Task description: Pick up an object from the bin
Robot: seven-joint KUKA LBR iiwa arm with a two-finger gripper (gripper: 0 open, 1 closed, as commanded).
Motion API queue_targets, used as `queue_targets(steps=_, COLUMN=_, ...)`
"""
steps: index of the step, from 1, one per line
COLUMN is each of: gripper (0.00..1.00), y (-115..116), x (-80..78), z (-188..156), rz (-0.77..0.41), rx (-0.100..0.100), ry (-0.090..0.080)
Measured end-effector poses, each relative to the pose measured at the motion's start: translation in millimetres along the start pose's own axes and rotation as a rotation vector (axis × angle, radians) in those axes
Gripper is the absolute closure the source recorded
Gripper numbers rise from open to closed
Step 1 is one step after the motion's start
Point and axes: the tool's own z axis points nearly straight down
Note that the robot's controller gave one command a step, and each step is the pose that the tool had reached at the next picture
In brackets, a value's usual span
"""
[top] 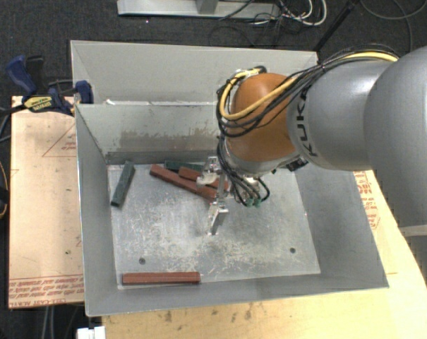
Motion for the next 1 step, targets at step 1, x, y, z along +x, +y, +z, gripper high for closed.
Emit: queue_targets(steps=1, gripper=0.00, y=-9.7, x=-17.9, z=17.1, rz=0.104, rx=-0.008, ry=-0.006)
